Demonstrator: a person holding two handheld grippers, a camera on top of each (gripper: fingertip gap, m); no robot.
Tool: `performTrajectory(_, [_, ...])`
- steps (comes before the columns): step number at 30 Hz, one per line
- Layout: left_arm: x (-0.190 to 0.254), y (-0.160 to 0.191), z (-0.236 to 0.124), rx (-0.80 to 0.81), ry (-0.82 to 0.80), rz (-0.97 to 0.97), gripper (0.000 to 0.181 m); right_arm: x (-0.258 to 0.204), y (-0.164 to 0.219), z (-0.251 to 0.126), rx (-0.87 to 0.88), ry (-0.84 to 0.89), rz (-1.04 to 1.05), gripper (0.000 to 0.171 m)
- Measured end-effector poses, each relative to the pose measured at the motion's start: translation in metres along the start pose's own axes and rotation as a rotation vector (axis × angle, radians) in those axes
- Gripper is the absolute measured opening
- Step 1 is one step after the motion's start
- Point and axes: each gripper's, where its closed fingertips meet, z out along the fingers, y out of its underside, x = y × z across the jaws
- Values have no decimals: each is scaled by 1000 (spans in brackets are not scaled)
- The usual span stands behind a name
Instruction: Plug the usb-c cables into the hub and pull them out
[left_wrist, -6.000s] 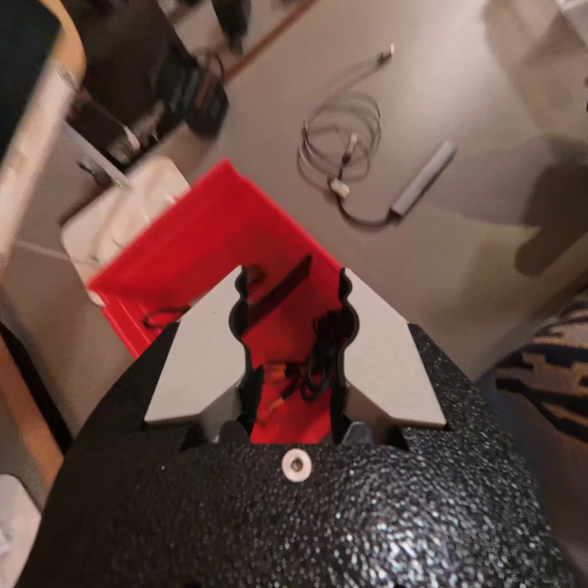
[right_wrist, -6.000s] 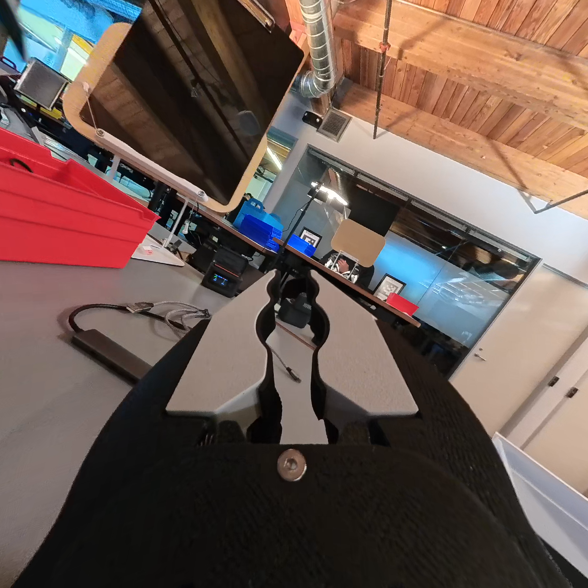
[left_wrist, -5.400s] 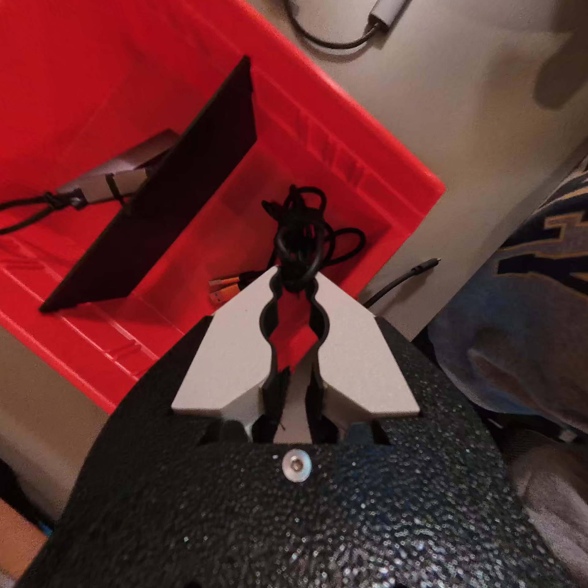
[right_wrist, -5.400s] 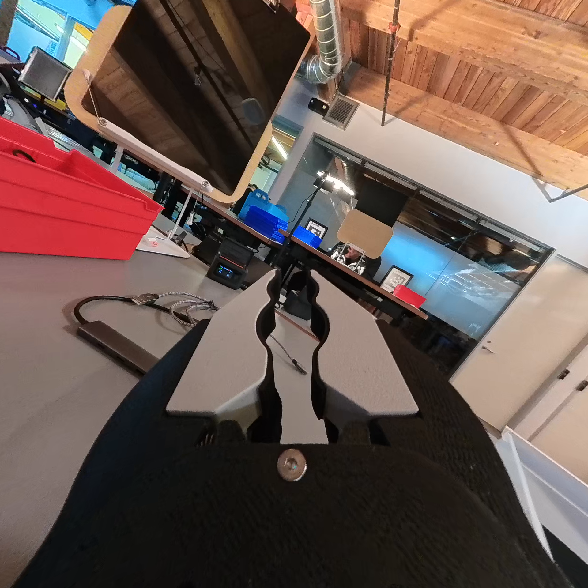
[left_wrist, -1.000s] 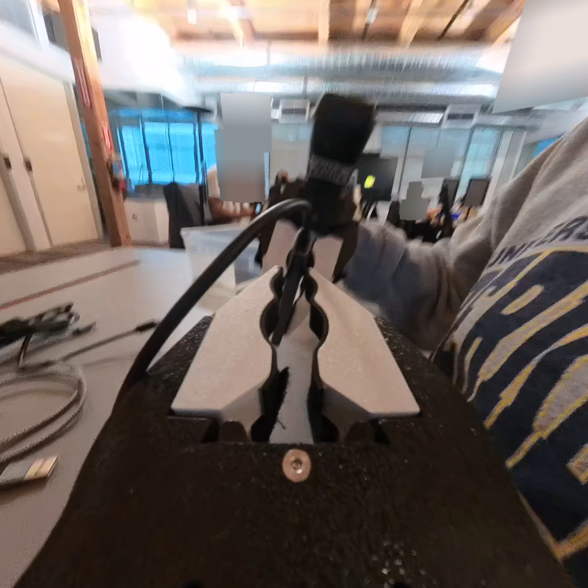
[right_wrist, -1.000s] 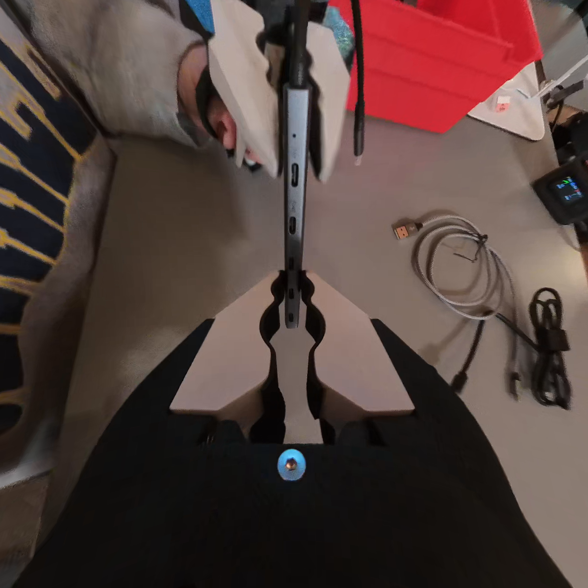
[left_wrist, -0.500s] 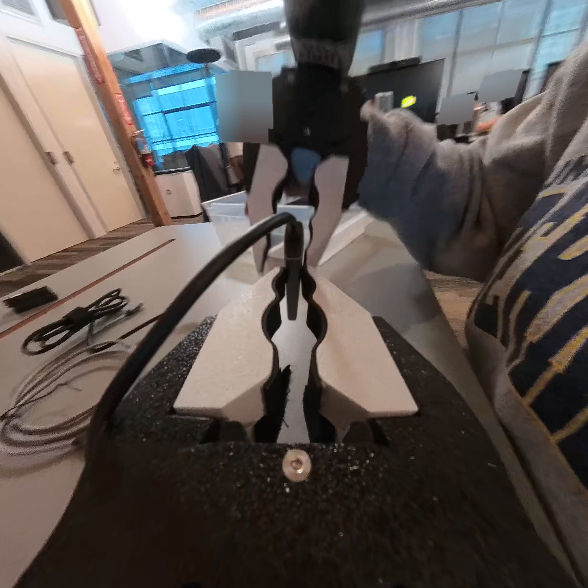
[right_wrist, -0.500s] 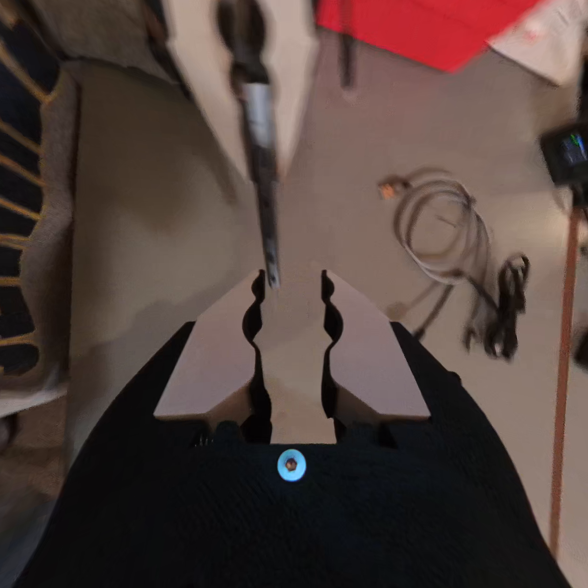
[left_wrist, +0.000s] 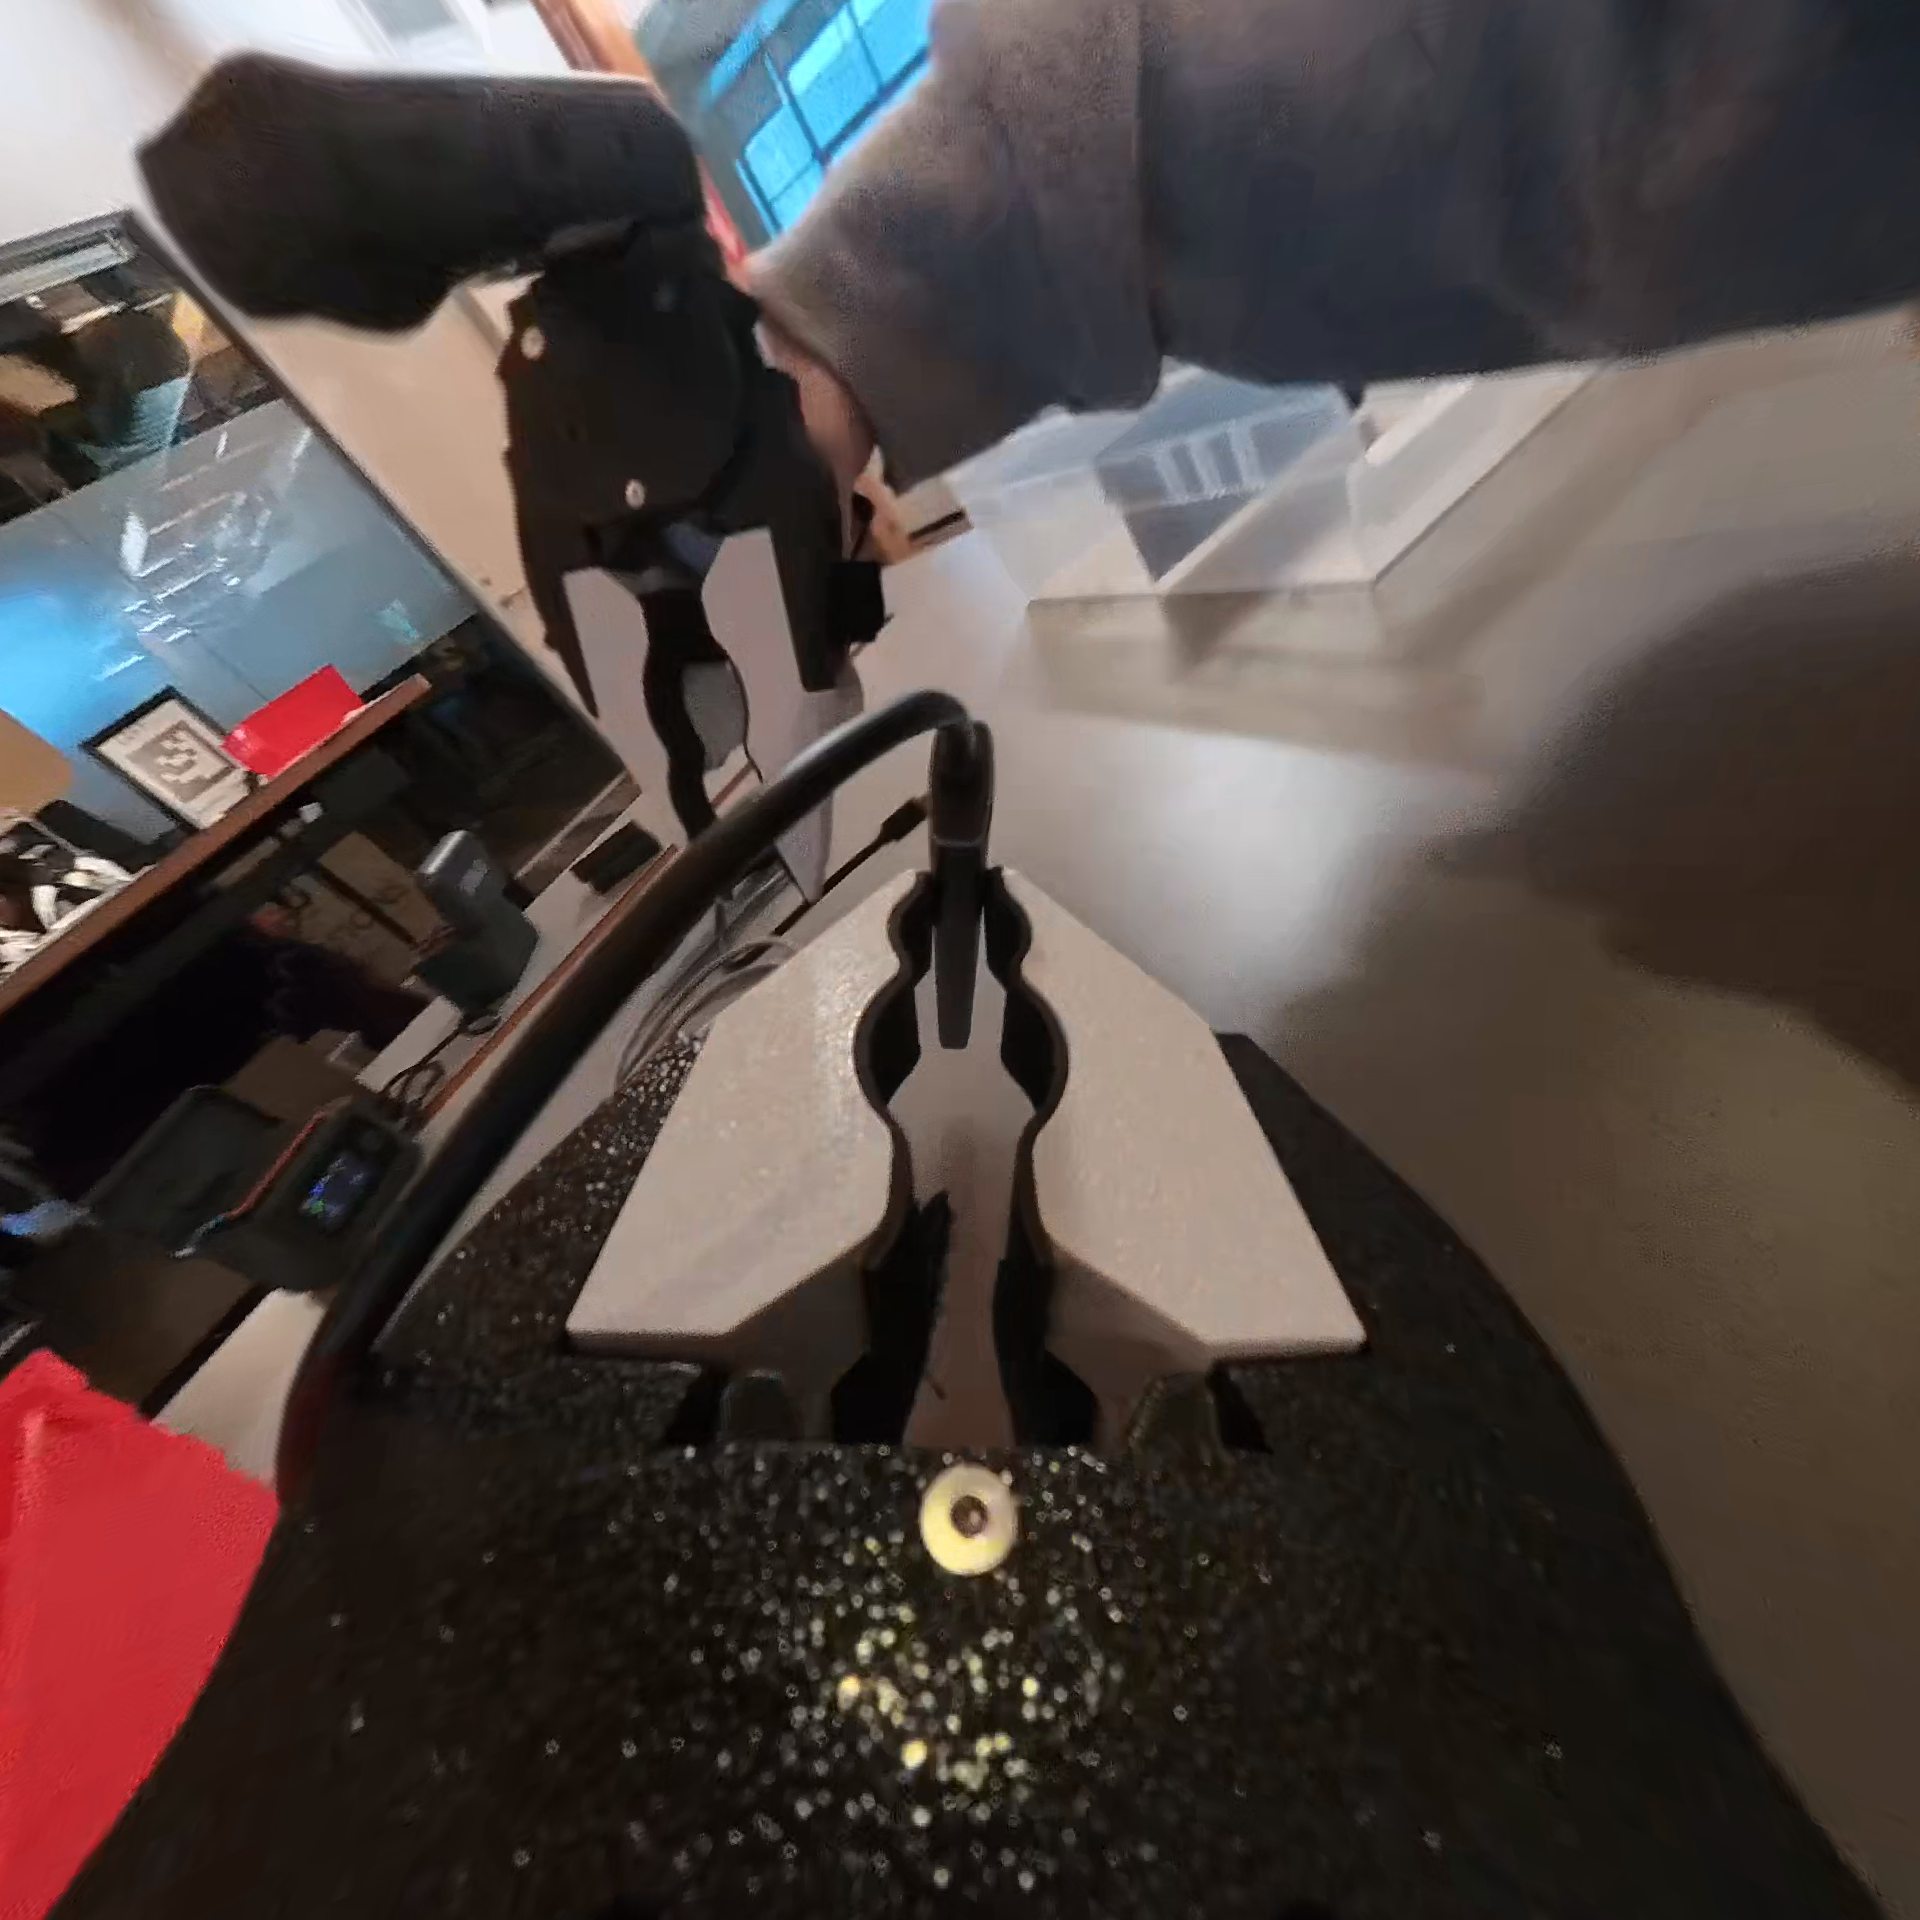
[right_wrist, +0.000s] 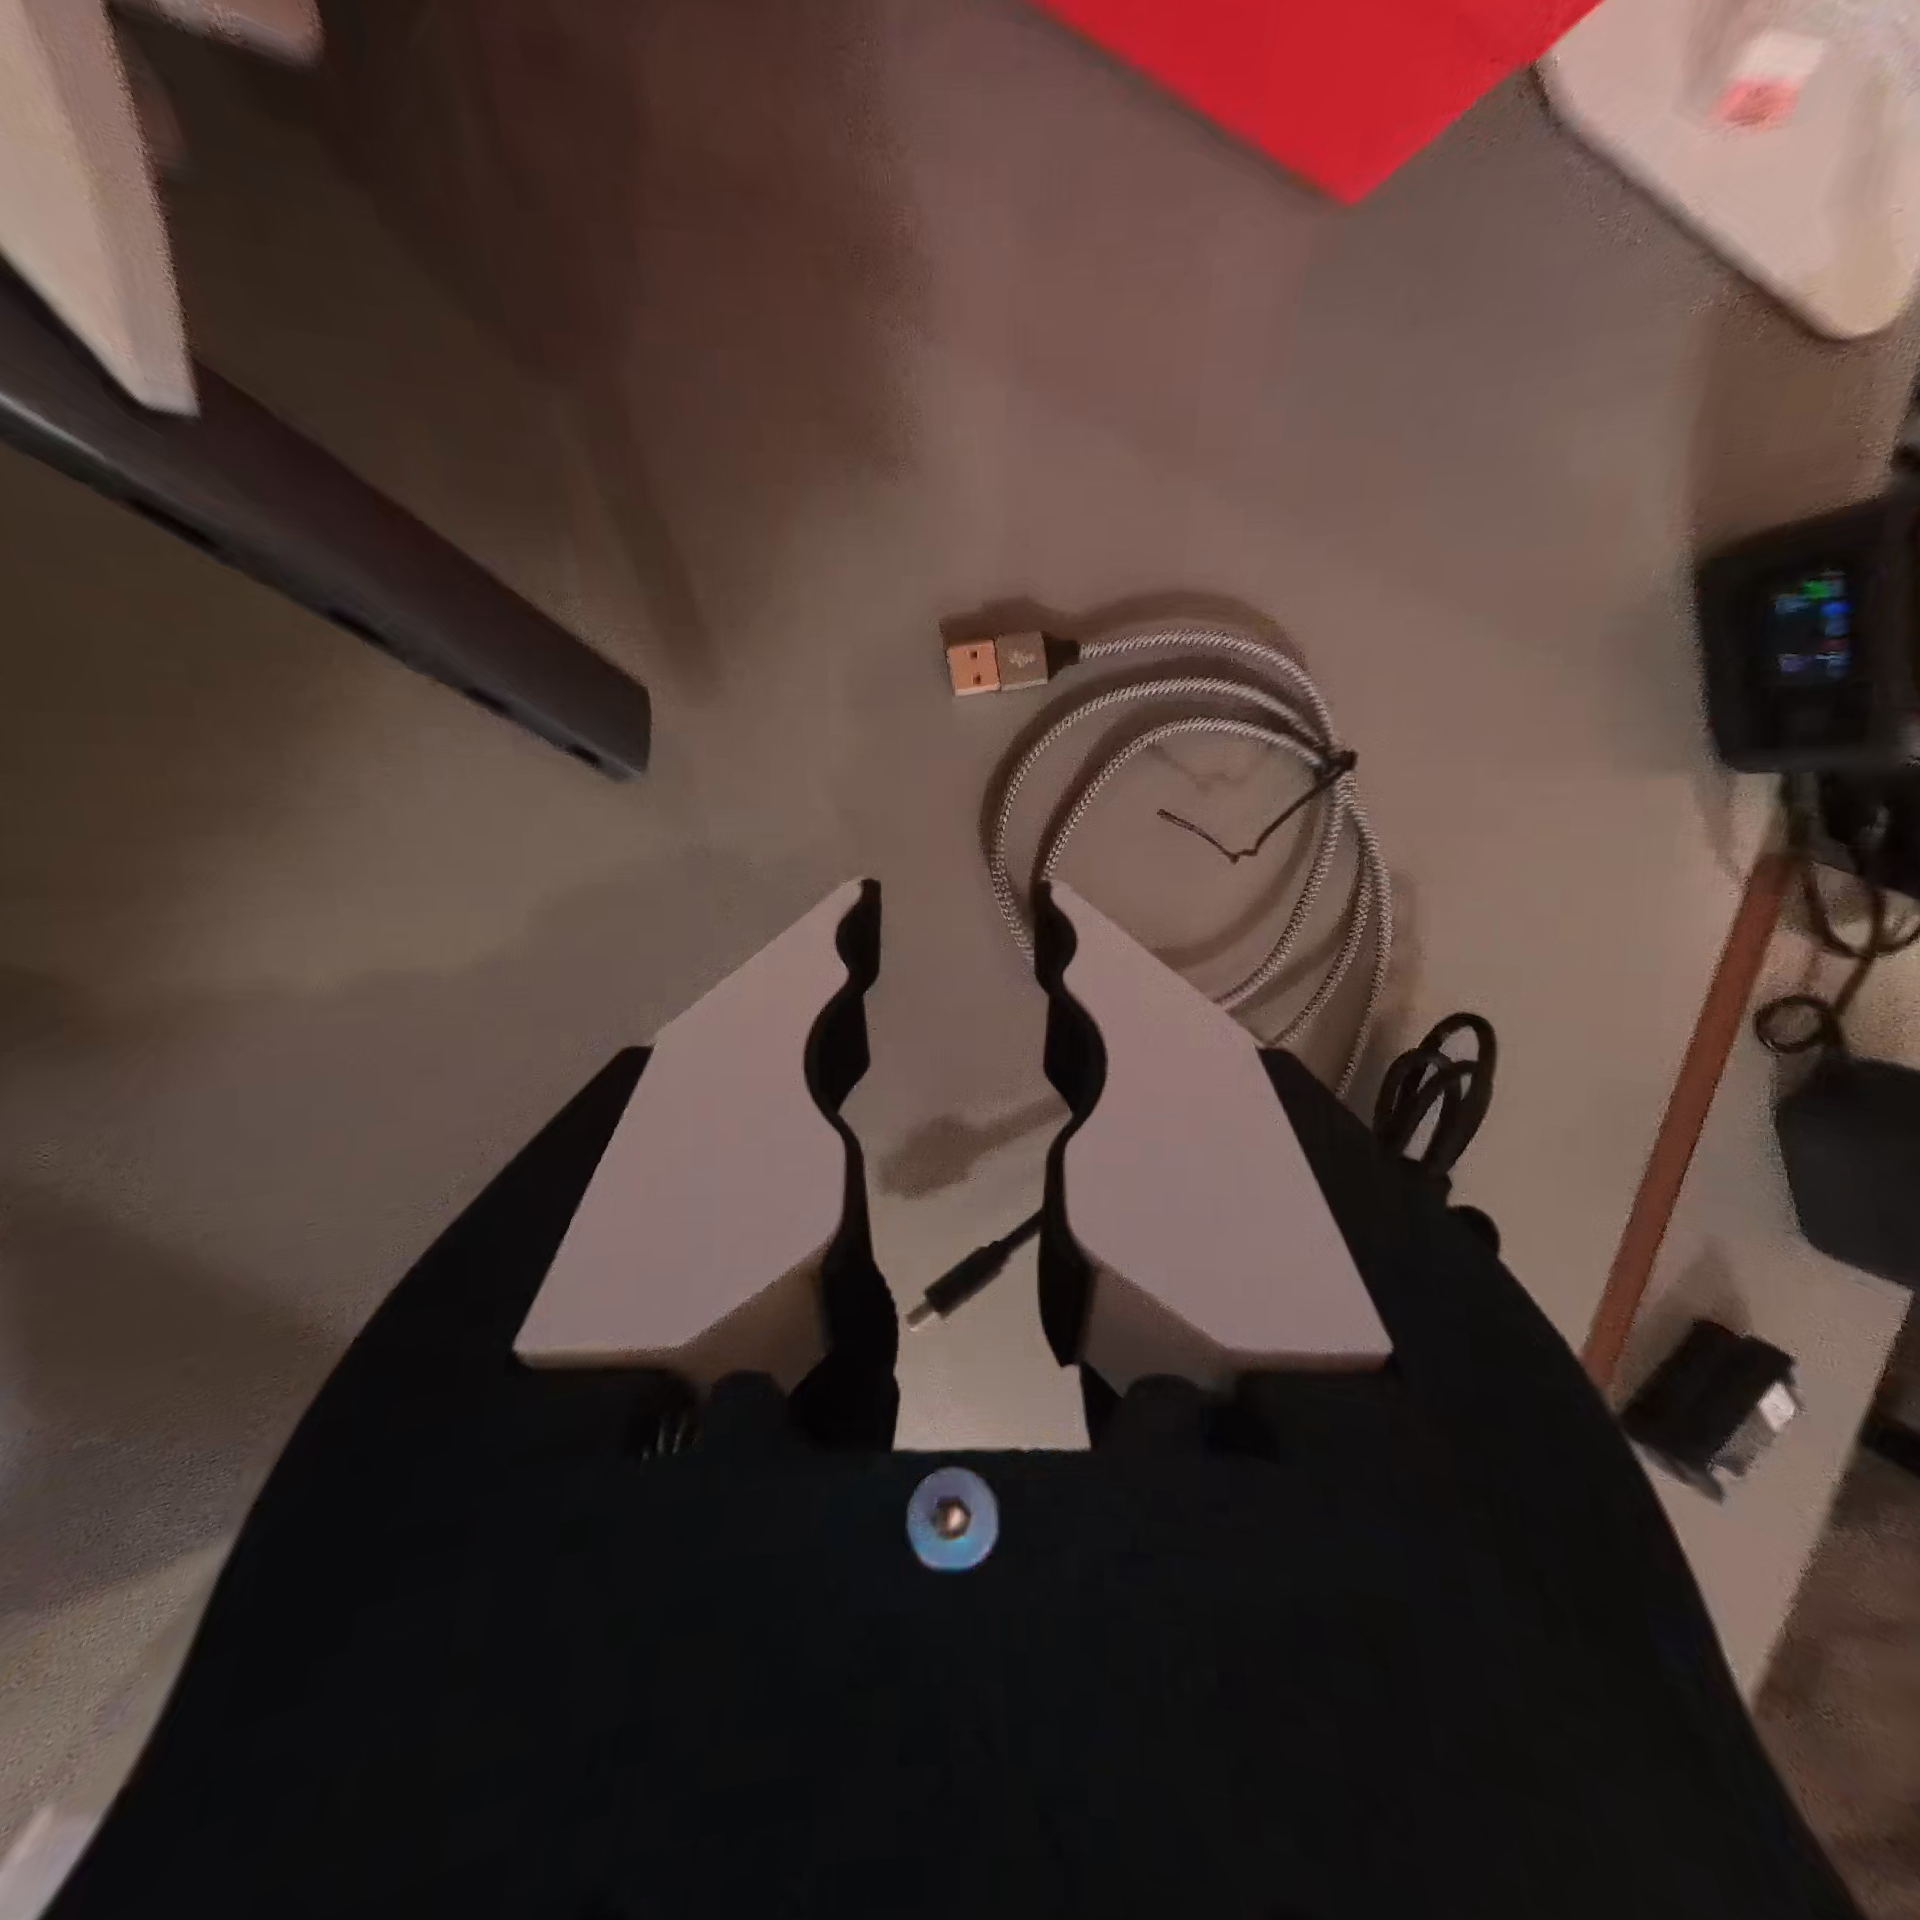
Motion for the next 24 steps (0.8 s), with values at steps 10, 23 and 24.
performTrajectory(10, [-33,27,-4,-121,-149,12,8,85,97,11,-386,-44,322,23])
performTrajectory(23, [-30,29,0,-147,-139,56,8,-15,115,7,-464,-690,868,11])
performTrajectory(24, [-30,29,0,-151,-139,57,8,-18,113,6,-454,-701,886,10])
